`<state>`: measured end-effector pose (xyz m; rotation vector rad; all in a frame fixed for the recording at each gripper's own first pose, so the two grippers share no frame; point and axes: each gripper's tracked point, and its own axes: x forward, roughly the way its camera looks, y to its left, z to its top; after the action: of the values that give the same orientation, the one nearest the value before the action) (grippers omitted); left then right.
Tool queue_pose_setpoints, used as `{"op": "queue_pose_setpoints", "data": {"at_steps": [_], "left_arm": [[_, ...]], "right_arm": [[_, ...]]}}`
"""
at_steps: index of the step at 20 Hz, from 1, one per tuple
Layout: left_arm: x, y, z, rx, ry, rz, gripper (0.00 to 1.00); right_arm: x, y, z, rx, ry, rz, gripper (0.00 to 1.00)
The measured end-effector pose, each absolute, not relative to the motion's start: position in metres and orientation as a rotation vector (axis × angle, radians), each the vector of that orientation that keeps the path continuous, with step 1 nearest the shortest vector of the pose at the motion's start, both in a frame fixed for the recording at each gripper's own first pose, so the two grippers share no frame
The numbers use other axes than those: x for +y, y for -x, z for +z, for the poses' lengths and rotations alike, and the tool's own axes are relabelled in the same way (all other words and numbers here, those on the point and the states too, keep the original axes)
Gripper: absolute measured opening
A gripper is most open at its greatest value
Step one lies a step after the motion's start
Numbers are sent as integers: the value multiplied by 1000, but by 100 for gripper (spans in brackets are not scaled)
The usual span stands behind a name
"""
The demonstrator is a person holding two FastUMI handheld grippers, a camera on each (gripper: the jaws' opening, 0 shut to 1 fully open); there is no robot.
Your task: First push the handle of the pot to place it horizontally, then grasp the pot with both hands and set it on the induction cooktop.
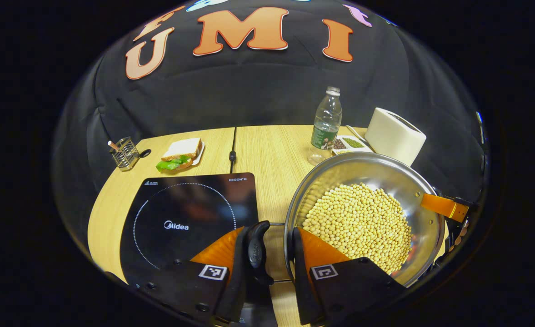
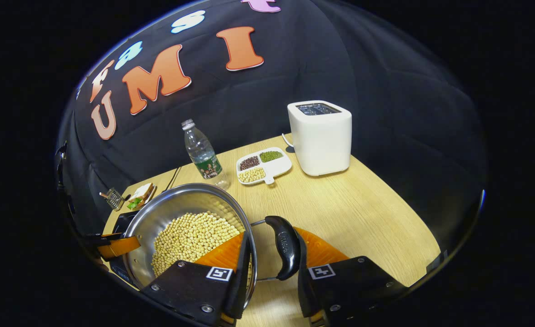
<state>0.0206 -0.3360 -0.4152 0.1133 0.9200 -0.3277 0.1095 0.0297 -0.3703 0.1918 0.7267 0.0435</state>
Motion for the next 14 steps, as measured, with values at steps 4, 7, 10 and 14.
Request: {"op": "queue_pose_setpoints", "data": {"at_steps": [4,7,10,14], "left_arm": [[-321,-27,-386,887,-115,-325,53],[-308,-34,-365,870,-117,-317,53],[-291,-40,-347,857,-113,-309,53],[-257,-49,-331,851,-115,-290,51]], "right_arm": [[44,-106,-344,706,-212,59,41],[57,-107,-324,691,-224,73,41],[75,-107,-305,671,-222,89,46],[109,-105,-290,665,-223,118,46]]}}
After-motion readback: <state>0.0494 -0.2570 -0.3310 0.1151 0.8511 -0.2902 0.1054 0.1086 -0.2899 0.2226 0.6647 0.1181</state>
